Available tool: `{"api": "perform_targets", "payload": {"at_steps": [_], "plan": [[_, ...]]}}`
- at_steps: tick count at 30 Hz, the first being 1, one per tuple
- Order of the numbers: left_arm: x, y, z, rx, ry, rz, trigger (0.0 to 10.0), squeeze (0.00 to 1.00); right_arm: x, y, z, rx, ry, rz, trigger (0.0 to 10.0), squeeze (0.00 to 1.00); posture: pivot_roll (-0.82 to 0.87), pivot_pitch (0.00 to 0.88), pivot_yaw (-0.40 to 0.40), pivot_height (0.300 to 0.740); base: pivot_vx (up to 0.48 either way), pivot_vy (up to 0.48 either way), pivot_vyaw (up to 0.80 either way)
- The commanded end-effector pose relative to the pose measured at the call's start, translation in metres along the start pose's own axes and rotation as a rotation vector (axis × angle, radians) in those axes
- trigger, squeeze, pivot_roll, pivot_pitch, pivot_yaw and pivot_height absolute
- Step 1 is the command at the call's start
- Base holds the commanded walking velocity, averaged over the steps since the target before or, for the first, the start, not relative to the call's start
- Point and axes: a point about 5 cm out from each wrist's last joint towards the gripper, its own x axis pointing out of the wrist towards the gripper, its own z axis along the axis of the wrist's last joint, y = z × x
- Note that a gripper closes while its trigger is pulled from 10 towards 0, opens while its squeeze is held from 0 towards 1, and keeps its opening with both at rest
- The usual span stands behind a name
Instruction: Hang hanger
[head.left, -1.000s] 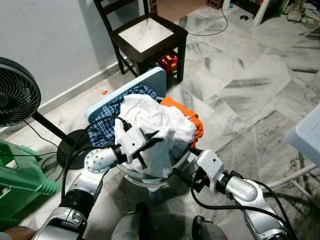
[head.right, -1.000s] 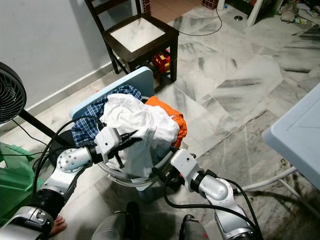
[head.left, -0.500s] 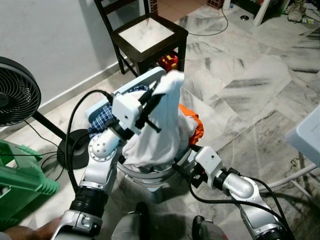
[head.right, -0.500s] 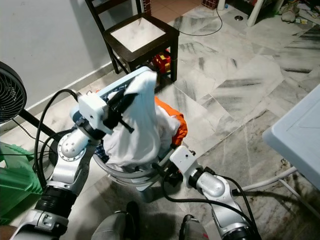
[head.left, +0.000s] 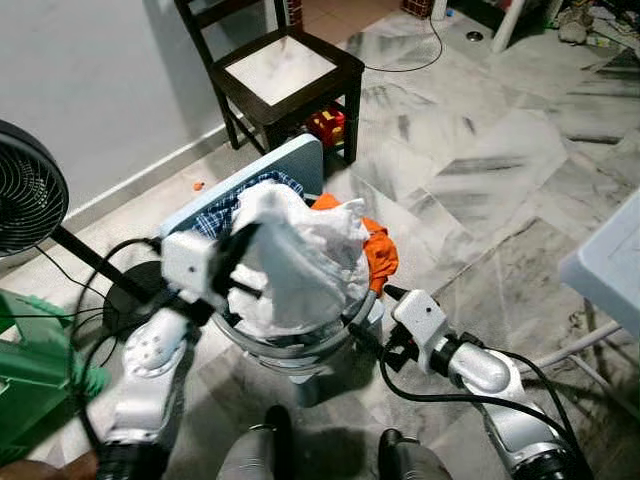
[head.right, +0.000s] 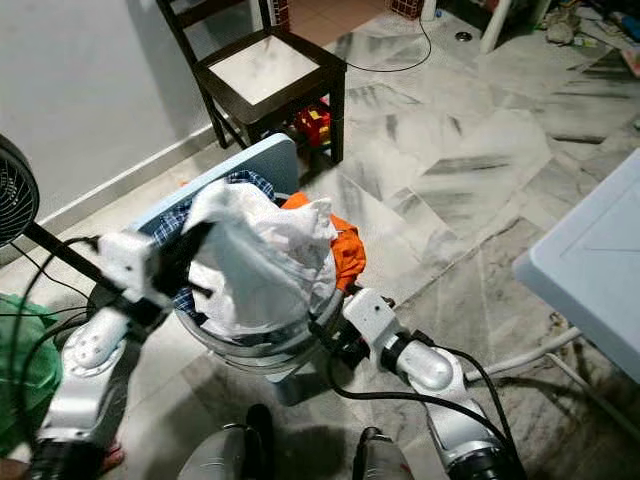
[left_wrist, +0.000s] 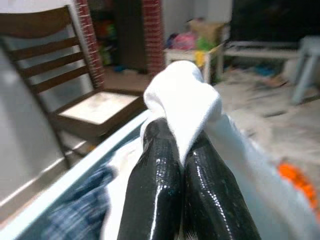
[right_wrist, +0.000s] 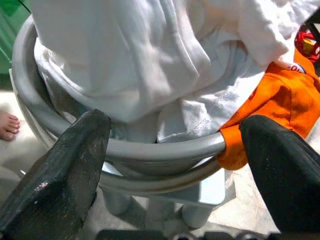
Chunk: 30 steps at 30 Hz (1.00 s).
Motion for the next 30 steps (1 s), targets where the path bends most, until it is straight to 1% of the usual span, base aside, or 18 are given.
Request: {"api": "perform_targets", "payload": {"at_steps": [1, 3, 5, 6, 7, 8, 9, 10, 12, 13, 14, 15, 16, 19, 22, 24, 27, 30], "plan": [[-0.017, 0.013, -0.010, 0.047, 0.066, 0.057, 0.0, 0.00, -0.002, 0.008, -0.009, 0.015, 0.022, 0.027, 10.0, 0.00, 0.02, 0.287, 0.039, 0.740, 0.000, 0.000, 0.00], [-0.033, 0.021, -0.018, 0.081, 0.131, 0.090, 0.0, 0.00, -0.001, 0.010, -0.010, 0.017, 0.024, 0.034, 10.0, 0.00, 0.03, 0.291, 0.037, 0.740, 0.000, 0.000, 0.00], [-0.041, 0.021, -0.027, 0.080, 0.182, 0.092, 0.3, 0.00, 0.000, 0.010, -0.010, 0.018, 0.024, 0.036, 10.0, 0.00, 0.03, 0.294, 0.033, 0.740, 0.000, 0.000, 0.00], [-0.045, 0.020, -0.032, 0.081, 0.212, 0.088, 2.0, 0.00, 0.001, 0.010, -0.009, 0.018, 0.023, 0.038, 10.0, 0.00, 0.03, 0.294, 0.033, 0.740, 0.000, 0.000, 0.00], [-0.050, 0.017, -0.037, 0.084, 0.240, 0.077, 2.7, 0.00, 0.002, 0.011, -0.009, 0.018, 0.023, 0.040, 10.0, 0.00, 0.03, 0.295, 0.032, 0.740, 0.000, 0.000, 0.00], [-0.050, 0.017, -0.037, 0.084, 0.240, 0.077, 2.7, 0.00, 0.002, 0.011, -0.009, 0.018, 0.023, 0.040, 10.0, 0.00, 0.03, 0.295, 0.032, 0.740, 0.000, 0.000, 0.00], [-0.058, 0.009, -0.047, 0.082, 0.301, 0.045, 4.0, 0.00, 0.003, 0.011, -0.008, 0.015, 0.019, 0.039, 10.0, 0.00, 0.03, 0.294, 0.033, 0.740, 0.000, 0.000, 0.00], [-0.059, 0.004, -0.050, 0.062, 0.311, 0.027, 4.5, 0.00, 0.003, 0.010, -0.008, 0.017, 0.016, 0.029, 10.0, 0.00, 0.03, 0.292, 0.034, 0.740, 0.000, 0.000, 0.00], [-0.060, -0.003, -0.052, 0.053, 0.309, -0.003, 4.6, 0.00, 0.004, 0.007, -0.007, 0.025, 0.010, -0.001, 10.0, 0.00, 0.03, 0.289, 0.037, 0.740, 0.000, 0.000, 0.00], [-0.058, -0.012, -0.053, 0.065, 0.304, -0.045, 5.8, 0.00, 0.003, 0.002, -0.006, 0.050, -0.007, -0.061, 10.0, 0.00, 0.03, 0.286, 0.038, 0.740, 0.000, 0.000, 0.00], [-0.057, -0.017, -0.054, 0.067, 0.305, -0.065, 5.8, 0.00, 0.003, -0.001, -0.006, 0.065, -0.015, -0.093, 10.0, 0.00, 0.02, 0.283, 0.039, 0.740, 0.000, 0.000, 0.00], [-0.056, -0.021, -0.056, 0.073, 0.315, -0.087, 8.6, 0.00, 0.002, -0.003, -0.006, 0.081, -0.024, -0.122, 10.0, 0.00, 0.02, 0.281, 0.041, 0.740, 0.000, 0.000, 0.00], [-0.054, -0.025, -0.058, 0.088, 0.329, -0.109, 10.0, 0.00, 0.002, -0.005, -0.005, 0.095, -0.039, -0.154, 10.0, 0.00, 0.02, 0.281, 0.041, 0.740, 0.000, 0.000, 0.00], [-0.045, -0.039, -0.064, 0.073, 0.330, -0.150, 10.0, 0.00, -0.001, -0.009, -0.001, 0.181, -0.095, -0.233, 10.0, 0.00, 0.00, 0.263, 0.051, 0.740, 0.000, 0.000, 0.00], [-0.038, -0.049, -0.067, 0.071, 0.334, -0.183, 10.0, 0.00, -0.004, -0.011, -0.002, 0.217, -0.108, -0.268, 10.0, 0.00, -0.02, 0.249, 0.058, 0.740, 0.000, 0.000, 0.00], [-0.029, -0.060, -0.070, 0.066, 0.334, -0.226, 10.0, 0.00, -0.006, -0.009, -0.005, 0.289, -0.120, -0.318, 10.0, 0.00, -0.05, 0.223, 0.068, 0.740, 0.000, 0.000, 0.00], [-0.024, -0.067, -0.073, 0.047, 0.338, -0.242, 10.0, 0.00, -0.008, -0.011, -0.006, 0.339, -0.141, -0.368, 10.0, 0.00, -0.07, 0.211, 0.069, 0.740, 0.000, 0.000, 0.00], [-0.017, -0.078, -0.075, 0.025, 0.336, -0.270, 10.0, 0.00, -0.018, -0.018, -0.013, 0.447, -0.163, -0.520, 10.0, 0.00, -0.11, 0.182, 0.065, 0.740, 0.000, 0.000, 0.00]]}}
